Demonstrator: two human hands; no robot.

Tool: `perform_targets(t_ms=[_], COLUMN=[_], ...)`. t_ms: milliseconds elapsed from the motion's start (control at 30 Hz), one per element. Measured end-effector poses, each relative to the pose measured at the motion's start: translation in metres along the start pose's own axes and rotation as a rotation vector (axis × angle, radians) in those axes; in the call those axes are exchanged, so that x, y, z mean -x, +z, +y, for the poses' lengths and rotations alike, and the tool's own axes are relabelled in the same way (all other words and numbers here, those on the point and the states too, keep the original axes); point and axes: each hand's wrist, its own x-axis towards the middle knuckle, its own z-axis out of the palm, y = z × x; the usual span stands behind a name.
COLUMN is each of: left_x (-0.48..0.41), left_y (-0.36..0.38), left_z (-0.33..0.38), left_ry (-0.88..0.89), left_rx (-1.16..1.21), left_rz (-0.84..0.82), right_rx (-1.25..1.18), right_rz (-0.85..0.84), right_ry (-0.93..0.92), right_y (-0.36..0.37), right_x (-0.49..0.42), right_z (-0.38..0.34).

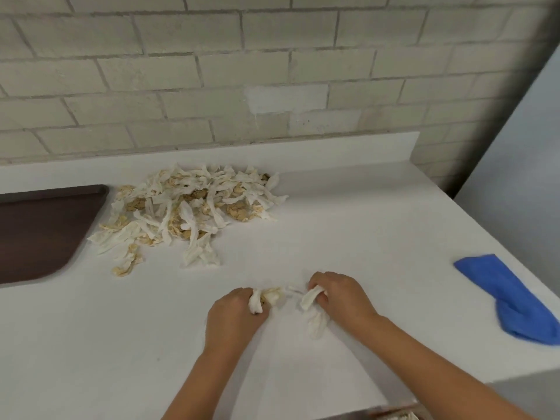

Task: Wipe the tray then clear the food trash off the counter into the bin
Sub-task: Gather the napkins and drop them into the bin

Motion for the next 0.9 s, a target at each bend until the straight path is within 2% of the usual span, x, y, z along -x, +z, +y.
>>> perform_targets(t_ms=[100, 167, 233, 333, 467, 567, 633, 800, 900], left_x=[0.012, 0.026, 0.048, 0.088, 0.137, 0.172, 0.189, 0.212, 0.220], left_y=[0.016, 0.027, 0.040, 0.058, 0.088, 0.127, 0.159, 0.254, 0.314], left_z=[0.055, 0.092, 0.128, 0.182, 0.244, 0.269, 0.272, 0.251, 0.226], left_ry=[0.020, 0.034, 0.033, 0.061, 0.134, 0.266, 0.293, 0.096, -0.014], left_rx=[0.070, 0.186, 0.333, 0.514, 0.631, 0.596, 0.557, 0.483, 0.422], left_rz=[-0.150, -0.234, -0.333, -0.477, -0.575, -0.611, -0.651, -0.735, -0.823], right_rx=[-0.428, -0.652, -0.753, -0.761, -0.762, -0.806, -0.806, -0.761, -0.713], right_rz=[0.017, 0.068, 0.089, 0.080, 0.074, 0.084, 0.105, 0.170, 0.137], right_ry=[0.303, 0.362, 0.366, 0.379, 0.412, 0.467, 0.534, 0.724, 0.799], right_y=[-0.032, -0.054, -0.077, -0.104, -0.109, -0.092, -0.074, -0.005, 0.050], right_x=[0.041, 0.077, 0.120, 0.184, 0.252, 0.290, 0.309, 0.340, 0.353], right_z=[0.031, 0.049, 0.067, 0.102, 0.153, 0.188, 0.215, 0.280, 0.312])
